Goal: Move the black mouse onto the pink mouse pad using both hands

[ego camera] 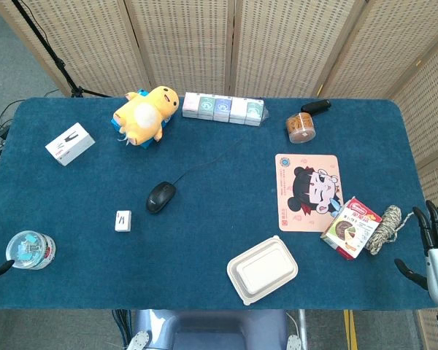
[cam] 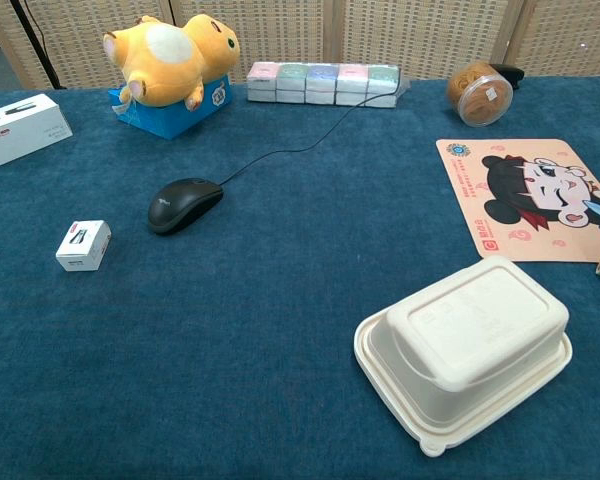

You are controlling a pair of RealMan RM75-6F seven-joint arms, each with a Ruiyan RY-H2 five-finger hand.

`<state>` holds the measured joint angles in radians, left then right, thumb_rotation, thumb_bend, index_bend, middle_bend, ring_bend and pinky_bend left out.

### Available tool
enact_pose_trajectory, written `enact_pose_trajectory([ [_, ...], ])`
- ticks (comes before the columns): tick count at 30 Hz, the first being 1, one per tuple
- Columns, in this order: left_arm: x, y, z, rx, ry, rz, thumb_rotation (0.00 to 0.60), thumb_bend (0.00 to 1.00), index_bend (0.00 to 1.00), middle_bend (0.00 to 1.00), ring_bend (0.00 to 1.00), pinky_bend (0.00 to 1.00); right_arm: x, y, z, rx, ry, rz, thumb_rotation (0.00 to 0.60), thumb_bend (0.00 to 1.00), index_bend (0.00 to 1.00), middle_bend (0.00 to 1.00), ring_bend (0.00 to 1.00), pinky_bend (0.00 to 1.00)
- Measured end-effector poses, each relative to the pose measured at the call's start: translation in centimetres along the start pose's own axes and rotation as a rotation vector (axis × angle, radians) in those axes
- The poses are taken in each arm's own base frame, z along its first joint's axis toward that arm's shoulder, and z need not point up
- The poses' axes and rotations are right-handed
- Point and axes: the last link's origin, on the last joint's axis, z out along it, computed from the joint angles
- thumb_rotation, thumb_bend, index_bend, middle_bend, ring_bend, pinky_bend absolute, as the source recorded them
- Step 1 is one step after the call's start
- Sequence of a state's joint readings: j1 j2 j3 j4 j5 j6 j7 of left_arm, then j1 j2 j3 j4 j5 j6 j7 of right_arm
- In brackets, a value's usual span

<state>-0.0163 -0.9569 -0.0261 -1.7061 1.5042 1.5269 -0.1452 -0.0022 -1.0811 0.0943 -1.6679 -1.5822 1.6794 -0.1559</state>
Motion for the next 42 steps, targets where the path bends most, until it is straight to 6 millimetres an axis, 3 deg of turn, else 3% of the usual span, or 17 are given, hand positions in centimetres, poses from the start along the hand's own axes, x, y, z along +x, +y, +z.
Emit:
enact_pose_trajectory([
  [13, -0.3, 0.7, 0.8, -0.04, -0.014, 0.028, 0.6, 0.06, 0.0, 0.0, 0.0, 0.0, 0.2, 0.1, -0.1, -0.009, 0.003, 0.005, 0.6, 0.0, 0.0, 0.0, 0.0, 0.0],
  [19, -0.5, 0.8, 2.9, -0.127, 0.004, 0.117, 0.6, 0.06, 0.0, 0.0, 0.0, 0.0, 0.2, 0.4, 0.0, -0.033, 0.006, 0.001, 0.6, 0.0, 0.0, 0.0, 0.0, 0.0],
  [32, -2.4, 1.8, 13.2, -0.589, 0.143, 0.486, 0.6, 0.06, 0.0, 0.0, 0.0, 0.0, -0.8, 0.5, 1.1, -0.054, -0.014, -0.011, 0.6, 0.0, 0.0, 0.0, 0.0, 0.0],
  [37, -3.5, 3.8, 17.0, -0.77, 0.181, 0.598, 0.6, 0.06, 0.0, 0.0, 0.0, 0.0, -1.4, 1.2, 1.6, -0.09, -0.041, -0.019, 0.6, 0.0, 0.0, 0.0, 0.0, 0.0],
  [42, -5.4, 7.5, 20.5, -0.946, 0.175, 0.699, 0.6, 0.06, 0.0, 0.0, 0.0, 0.0, -1.8, 1.9, 2.2, -0.127, -0.054, -0.024, 0.6, 0.0, 0.0, 0.0, 0.0, 0.0],
])
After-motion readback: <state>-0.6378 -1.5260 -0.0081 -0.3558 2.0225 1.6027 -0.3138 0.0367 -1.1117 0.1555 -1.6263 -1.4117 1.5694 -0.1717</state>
